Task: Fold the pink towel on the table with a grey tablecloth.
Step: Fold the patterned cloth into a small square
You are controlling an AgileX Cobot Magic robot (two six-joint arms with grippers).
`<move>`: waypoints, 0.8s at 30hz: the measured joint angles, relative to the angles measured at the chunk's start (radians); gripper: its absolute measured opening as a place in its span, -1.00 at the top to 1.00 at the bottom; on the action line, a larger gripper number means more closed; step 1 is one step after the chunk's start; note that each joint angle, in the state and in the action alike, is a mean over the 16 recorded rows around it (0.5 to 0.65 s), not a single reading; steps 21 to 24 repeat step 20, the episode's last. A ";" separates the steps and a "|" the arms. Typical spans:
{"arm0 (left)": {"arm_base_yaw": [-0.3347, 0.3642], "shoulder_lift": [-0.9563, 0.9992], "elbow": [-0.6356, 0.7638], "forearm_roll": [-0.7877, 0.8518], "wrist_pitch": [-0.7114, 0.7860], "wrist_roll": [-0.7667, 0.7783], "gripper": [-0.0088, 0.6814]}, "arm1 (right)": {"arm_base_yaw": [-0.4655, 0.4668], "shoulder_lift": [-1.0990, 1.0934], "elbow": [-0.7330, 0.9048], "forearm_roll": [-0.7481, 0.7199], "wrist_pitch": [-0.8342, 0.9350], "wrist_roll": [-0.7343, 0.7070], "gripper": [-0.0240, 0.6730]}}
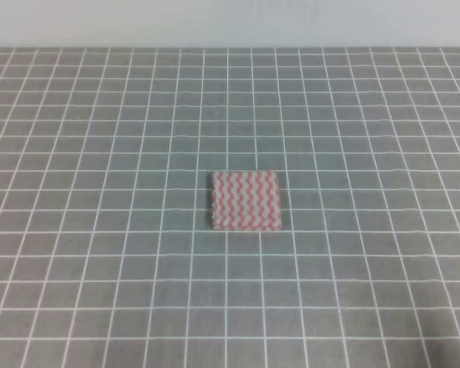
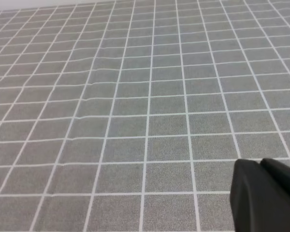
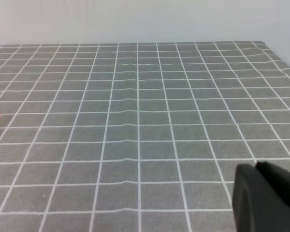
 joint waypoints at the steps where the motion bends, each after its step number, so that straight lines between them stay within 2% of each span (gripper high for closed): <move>1: 0.000 0.000 0.000 0.000 0.002 0.000 0.98 | 0.000 0.000 0.000 0.000 0.000 0.000 0.98; 24: 0.000 -0.001 0.003 -0.002 0.001 -0.011 0.98 | 0.000 0.000 -0.001 0.000 0.000 -0.002 0.98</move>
